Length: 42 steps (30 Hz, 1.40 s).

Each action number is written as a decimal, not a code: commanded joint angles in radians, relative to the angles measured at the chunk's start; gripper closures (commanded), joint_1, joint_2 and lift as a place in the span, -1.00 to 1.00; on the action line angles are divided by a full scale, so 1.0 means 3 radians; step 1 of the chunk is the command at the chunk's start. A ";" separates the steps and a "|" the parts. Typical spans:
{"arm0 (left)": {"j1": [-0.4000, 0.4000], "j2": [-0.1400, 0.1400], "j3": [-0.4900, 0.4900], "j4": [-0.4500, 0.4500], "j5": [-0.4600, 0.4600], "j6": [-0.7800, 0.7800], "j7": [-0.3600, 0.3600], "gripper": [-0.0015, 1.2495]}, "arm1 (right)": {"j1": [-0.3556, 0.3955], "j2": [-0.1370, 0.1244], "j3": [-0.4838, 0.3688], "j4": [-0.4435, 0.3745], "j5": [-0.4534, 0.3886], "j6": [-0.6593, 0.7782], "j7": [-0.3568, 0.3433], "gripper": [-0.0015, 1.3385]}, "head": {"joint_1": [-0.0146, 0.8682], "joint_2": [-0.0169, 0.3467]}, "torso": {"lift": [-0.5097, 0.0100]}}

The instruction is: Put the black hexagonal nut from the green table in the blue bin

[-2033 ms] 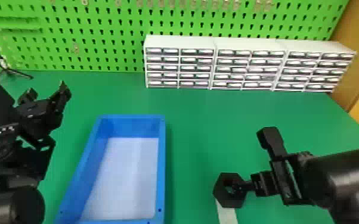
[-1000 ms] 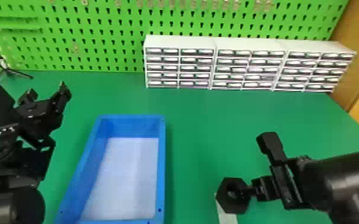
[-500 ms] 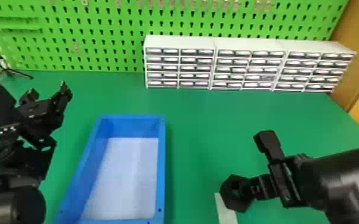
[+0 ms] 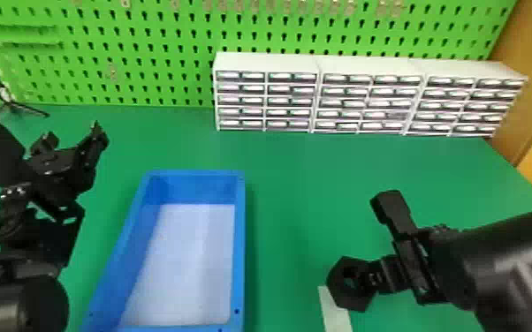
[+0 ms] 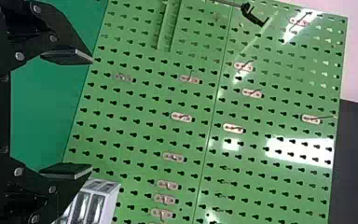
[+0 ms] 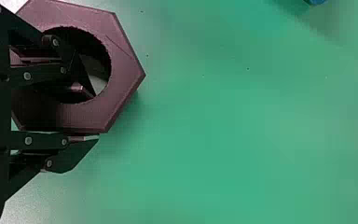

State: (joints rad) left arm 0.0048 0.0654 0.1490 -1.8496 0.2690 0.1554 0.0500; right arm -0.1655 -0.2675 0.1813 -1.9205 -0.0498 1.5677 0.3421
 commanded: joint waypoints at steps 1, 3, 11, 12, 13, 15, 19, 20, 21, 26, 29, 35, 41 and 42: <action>0.0004 0.0002 -0.0001 -0.0001 -0.0002 -0.0002 -0.0003 -0.31 | 0.0010 0.0007 -0.0021 -0.0005 0.0002 0.0015 0.0000 0.46 | 0.60 -0.86 | 0.59; 0.0004 0.0002 -0.0001 -0.0001 0.0003 -0.0002 -0.0003 -0.31 | 0.0010 0.0007 -0.0032 -0.0010 0.0002 0.0015 0.0000 0.46 | 0.60 -0.86 | 0.59; 0.0004 0.0002 0.0004 -0.0001 0.0003 -0.0002 -0.0003 -0.31 | 0.0025 0.0033 -0.0124 -0.0036 0.0043 0.0015 0.0000 0.46 | 0.60 -0.86 | 0.59; 0.0004 0.0002 0.0004 -0.0001 0.0003 -0.0002 -0.0003 -0.31 | 0.0035 0.0033 -0.0144 -0.0056 0.0084 0.0015 0.0000 0.46 | 0.60 -0.86 | 0.59; 0.0004 0.0002 0.0004 0.0004 0.0003 -0.0002 -0.0003 -0.31 | 0.0045 0.0038 -0.0165 -0.0082 0.0120 0.0010 0.0000 0.46 | 0.60 -0.86 | 0.59; 0.0004 -0.0003 0.0004 0.0004 0.0003 -0.0002 -0.0003 -0.31 | 0.0061 0.0058 -0.0246 -0.0123 0.0171 -0.0051 0.0000 0.46 | 0.60 -0.86 | 0.59; 0.0009 -0.0003 0.0004 0.0004 0.0003 -0.0002 -0.0003 -0.31 | 0.0117 0.0084 -0.0410 -0.0164 0.0186 -0.0261 0.0000 0.46 | 0.60 -0.86 | 0.59; 0.0009 -0.0003 -0.0001 0.0004 0.0003 -0.0002 -0.0003 -0.31 | 0.0132 0.0089 -0.0446 -0.0179 0.0186 -0.0337 0.0000 0.46 | 0.60 -0.86 | 0.59; 0.0015 0.0002 -0.0001 0.0004 0.0003 0.0004 0.0002 -0.30 | 0.0143 0.0089 -0.0482 -0.0189 0.0186 -0.0394 0.0000 0.46 | 0.60 -0.86 | 0.59; 0.0015 -0.0003 -0.0001 0.0004 0.0003 -0.0002 -0.0003 -0.30 | 0.0224 0.0150 -0.0712 -0.0230 0.0166 -0.0823 0.0005 0.46 | 0.60 -0.86 | 0.59; 0.0015 0.0002 -0.0006 0.0004 -0.0002 0.0004 0.0002 -0.30 | 0.0281 0.0222 -0.0886 -0.0240 0.0125 -0.1099 0.0005 0.46 | 0.60 -0.86 | 0.59; 0.0020 0.0002 -0.0016 0.0024 -0.0002 0.0004 0.0002 -0.30 | 0.0311 0.0390 -0.1141 -0.0235 0.0110 -0.1677 0.0005 0.46 | 0.60 -0.86 | 0.59; 0.0015 -0.0003 -0.0031 0.0035 -0.0002 0.0004 -0.0003 -0.30 | 0.0250 0.0508 -0.1167 -0.0159 0.0099 -0.2240 0.0005 0.46 | 0.60 -0.86 | 0.59; 0.0009 -0.0003 -0.0037 0.0035 -0.0002 -0.0002 0.0002 -0.30 | 0.0240 0.0518 -0.1146 -0.0138 0.0089 -0.2321 0.0005 0.46 | 0.60 -0.86 | 0.59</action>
State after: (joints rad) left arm 0.0099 0.0655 0.1412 -1.8417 0.2684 0.1556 0.0497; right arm -0.0803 -0.1325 -0.1689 -1.9821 -0.0166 0.9853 0.3435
